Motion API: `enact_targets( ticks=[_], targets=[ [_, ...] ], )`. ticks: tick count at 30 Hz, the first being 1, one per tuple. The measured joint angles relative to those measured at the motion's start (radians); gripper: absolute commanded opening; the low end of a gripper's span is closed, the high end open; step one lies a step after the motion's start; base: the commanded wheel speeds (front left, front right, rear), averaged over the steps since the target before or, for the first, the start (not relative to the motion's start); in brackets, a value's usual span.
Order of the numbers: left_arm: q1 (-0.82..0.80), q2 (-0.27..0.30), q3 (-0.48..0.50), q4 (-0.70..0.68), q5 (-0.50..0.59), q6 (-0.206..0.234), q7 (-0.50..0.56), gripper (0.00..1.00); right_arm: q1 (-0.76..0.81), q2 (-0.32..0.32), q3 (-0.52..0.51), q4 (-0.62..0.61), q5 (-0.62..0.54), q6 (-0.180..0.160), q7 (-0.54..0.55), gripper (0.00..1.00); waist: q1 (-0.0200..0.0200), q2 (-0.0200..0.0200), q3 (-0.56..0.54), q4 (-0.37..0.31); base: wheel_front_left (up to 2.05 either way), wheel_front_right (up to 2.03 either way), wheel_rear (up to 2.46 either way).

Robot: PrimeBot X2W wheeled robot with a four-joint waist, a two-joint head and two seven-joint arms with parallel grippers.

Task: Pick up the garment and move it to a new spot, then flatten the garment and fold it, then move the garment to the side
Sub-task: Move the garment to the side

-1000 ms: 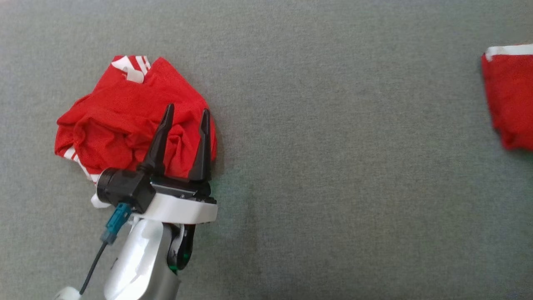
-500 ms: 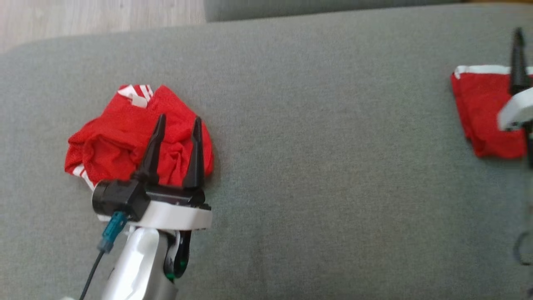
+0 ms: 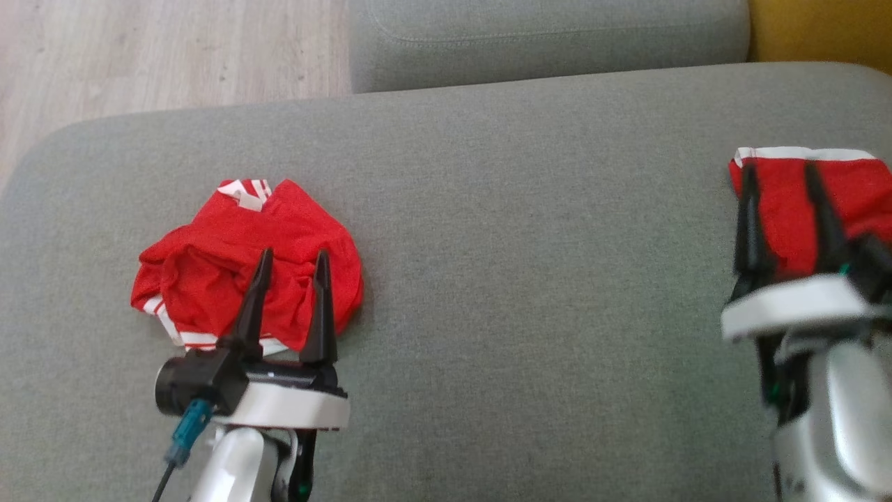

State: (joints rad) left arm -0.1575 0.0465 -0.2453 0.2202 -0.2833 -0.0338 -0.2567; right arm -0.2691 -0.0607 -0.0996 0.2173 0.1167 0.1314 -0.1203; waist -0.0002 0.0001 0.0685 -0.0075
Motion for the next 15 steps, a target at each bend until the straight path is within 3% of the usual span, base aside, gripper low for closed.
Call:
enact_targets(
  ticks=[8, 15],
  targets=[
    [0.044, 0.000, 0.017, 0.003, -0.011, 0.003, 0.000, 1.00, 0.168, 0.012, 0.055, 0.044, 0.077, 0.000, -0.101, 1.00, 0.0001, 0.0000, -0.017, 0.006, 0.00, 0.00, 0.00],
    [0.064, 0.000, 0.021, 0.003, -0.016, 0.004, 0.000, 1.00, 0.188, 0.012, 0.075, 0.059, 0.099, 0.000, -0.124, 1.00, 0.0001, 0.0000, -0.020, 0.002, 0.00, 0.00, 0.00]
  ],
)
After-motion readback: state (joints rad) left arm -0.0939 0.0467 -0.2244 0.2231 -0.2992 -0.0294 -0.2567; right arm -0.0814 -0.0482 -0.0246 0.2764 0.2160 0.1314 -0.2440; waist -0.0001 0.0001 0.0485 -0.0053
